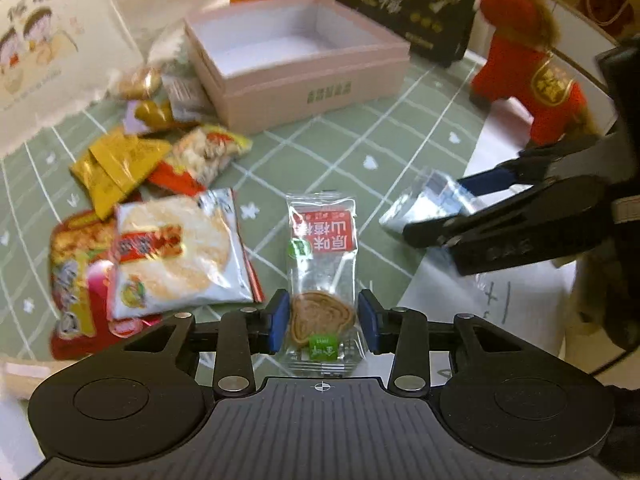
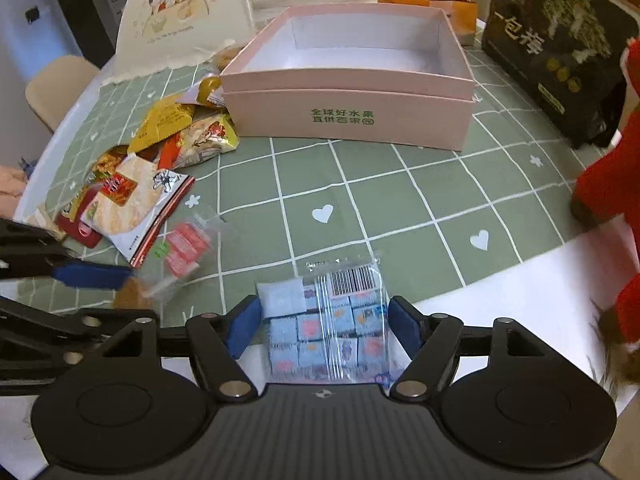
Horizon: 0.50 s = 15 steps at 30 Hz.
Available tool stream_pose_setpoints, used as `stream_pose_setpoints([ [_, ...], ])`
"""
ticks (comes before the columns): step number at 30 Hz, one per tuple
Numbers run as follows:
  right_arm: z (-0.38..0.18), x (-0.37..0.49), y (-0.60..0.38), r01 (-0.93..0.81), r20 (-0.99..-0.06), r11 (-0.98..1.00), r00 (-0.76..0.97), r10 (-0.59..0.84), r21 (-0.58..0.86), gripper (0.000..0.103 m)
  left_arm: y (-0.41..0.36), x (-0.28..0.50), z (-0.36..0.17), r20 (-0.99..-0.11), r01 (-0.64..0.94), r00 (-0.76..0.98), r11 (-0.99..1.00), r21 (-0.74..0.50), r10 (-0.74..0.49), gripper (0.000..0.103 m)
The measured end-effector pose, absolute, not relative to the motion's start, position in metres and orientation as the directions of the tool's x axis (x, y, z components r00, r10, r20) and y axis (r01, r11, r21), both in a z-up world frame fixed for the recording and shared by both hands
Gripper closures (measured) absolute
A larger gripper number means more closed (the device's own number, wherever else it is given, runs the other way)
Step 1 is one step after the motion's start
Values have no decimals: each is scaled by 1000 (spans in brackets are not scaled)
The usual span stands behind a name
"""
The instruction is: Organize snacks
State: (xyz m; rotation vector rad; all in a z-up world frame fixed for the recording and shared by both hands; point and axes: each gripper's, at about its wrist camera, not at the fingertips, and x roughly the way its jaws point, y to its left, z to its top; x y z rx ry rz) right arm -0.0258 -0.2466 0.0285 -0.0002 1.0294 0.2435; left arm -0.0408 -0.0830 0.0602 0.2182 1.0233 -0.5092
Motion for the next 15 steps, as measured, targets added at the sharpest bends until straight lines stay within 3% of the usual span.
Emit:
stream_pose_setpoints([
  [2,28,-26,-243,-216,-849,972,493,191,94,32,-79,-40,79,-835,508,441,859,-68,-328,61],
  [5,29,-31,-241,-224,-842,971,504,190,85,43,-75,-27,110,-786,515,488,852,-92,-380,61],
  [11,50,-39,-242,-240,-819,968,541,191,68,44,-83,41,165,-615,490,648,864,-116,-450,57],
  [13,58,-38,-245,-224,-815,972,550,182,66,44,-85,74,175,-531,476,686,859,-189,-497,57],
  [15,67,-34,-249,-203,-812,977,559,168,63,44,-82,112,173,-510,441,668,840,-315,-542,57],
])
